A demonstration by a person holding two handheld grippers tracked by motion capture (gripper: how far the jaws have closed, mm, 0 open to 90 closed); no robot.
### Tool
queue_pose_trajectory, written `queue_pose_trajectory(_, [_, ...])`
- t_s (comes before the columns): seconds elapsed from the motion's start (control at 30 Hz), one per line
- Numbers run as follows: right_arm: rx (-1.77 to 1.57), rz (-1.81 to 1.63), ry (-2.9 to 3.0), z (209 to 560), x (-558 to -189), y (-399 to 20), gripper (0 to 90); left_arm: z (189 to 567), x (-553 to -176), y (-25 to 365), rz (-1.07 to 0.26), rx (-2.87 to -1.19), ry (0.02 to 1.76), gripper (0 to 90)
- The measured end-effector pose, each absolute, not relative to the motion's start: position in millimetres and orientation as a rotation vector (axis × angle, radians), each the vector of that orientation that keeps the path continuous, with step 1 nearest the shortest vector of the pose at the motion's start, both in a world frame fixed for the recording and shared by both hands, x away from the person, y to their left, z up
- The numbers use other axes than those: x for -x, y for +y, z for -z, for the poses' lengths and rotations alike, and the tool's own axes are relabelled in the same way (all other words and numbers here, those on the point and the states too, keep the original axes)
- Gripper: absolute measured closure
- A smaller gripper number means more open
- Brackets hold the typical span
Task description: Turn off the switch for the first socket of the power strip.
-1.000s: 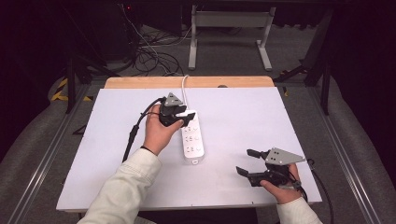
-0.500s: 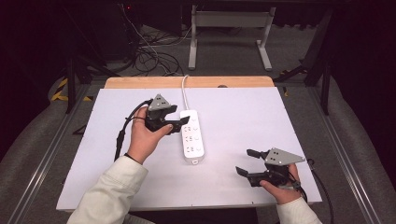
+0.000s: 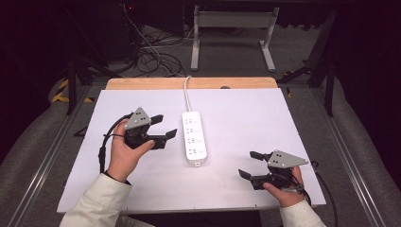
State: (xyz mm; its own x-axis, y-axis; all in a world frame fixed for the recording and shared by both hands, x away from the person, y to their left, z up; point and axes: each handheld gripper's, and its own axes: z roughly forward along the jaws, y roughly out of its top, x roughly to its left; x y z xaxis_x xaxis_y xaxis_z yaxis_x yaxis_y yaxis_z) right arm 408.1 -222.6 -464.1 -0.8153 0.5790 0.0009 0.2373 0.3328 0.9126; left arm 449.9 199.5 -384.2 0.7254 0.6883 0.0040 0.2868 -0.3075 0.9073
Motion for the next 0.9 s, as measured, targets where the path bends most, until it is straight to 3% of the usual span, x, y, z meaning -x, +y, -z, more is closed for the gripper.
queue_pose_trajectory(0.2, [-0.724,-1.461,2.287,464,-408,-222,19.7,391,-434,214,-0.483,-1.832,0.742,27.0])
queue_pose_trajectory(0.6, [-0.721,-1.446,2.294,466,-408,-223,17.8,411,-408,234,-0.528,-1.871,0.671,21.4])
queue_pose_trajectory(0.9, [-0.72,-1.449,2.297,466,-408,-223,17.7,426,-393,241,-0.489,-1.886,0.692,18.4])
